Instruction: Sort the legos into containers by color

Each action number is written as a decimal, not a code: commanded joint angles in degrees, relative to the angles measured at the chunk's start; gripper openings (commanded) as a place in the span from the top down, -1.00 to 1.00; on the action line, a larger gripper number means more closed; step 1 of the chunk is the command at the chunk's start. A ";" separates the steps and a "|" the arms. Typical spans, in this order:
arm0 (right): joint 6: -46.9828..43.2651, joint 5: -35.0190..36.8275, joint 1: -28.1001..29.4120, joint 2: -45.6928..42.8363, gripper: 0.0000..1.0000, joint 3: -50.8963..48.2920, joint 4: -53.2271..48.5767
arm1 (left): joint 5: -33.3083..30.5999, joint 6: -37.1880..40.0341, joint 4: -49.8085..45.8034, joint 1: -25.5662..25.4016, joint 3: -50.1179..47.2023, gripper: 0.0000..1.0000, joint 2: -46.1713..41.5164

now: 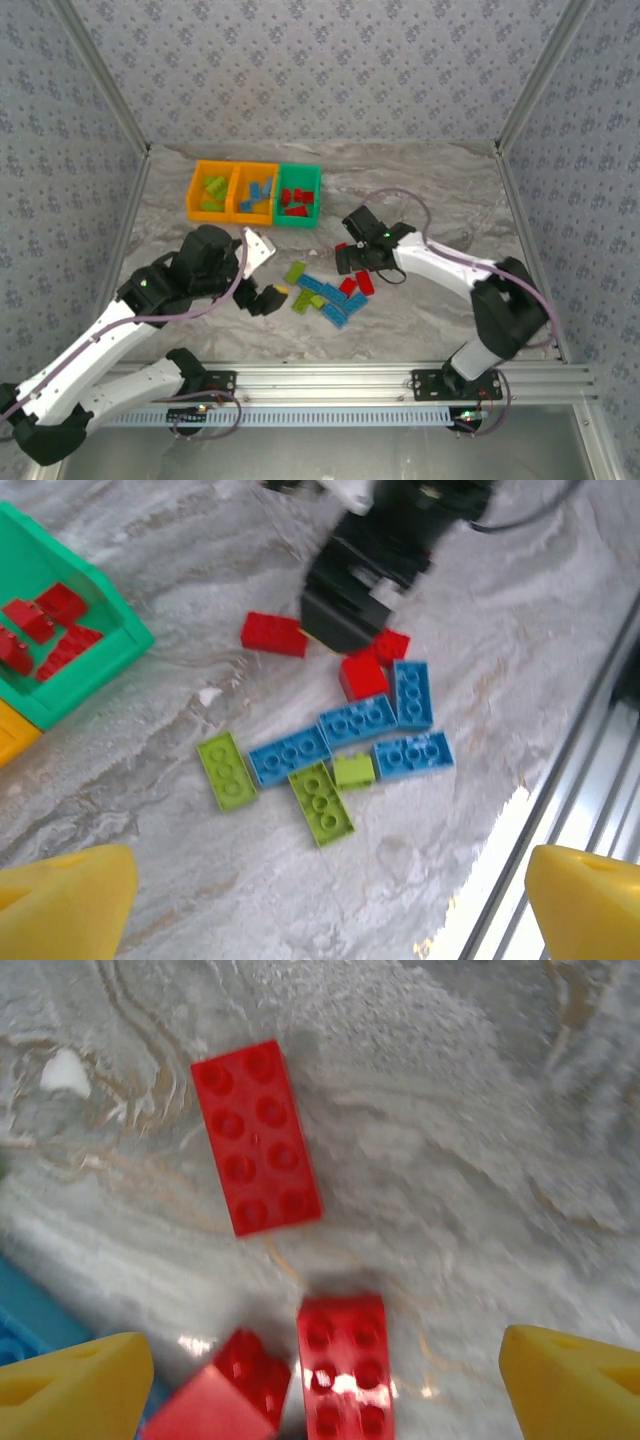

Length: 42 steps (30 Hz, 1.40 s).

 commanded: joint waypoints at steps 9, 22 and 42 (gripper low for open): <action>-3.82 -0.68 -0.89 16.57 0.15 9.80 4.16 | 3.43 3.23 2.14 -0.26 -3.93 -0.98 -2.55; -5.82 4.33 4.05 0.43 0.49 13.44 -0.55 | -0.96 2.81 8.57 -0.07 -7.46 -0.98 -8.86; -9.41 0.98 0.79 41.43 -0.08 65.00 -8.52 | -27.34 -2.17 7.27 2.61 -10.49 -0.98 -7.77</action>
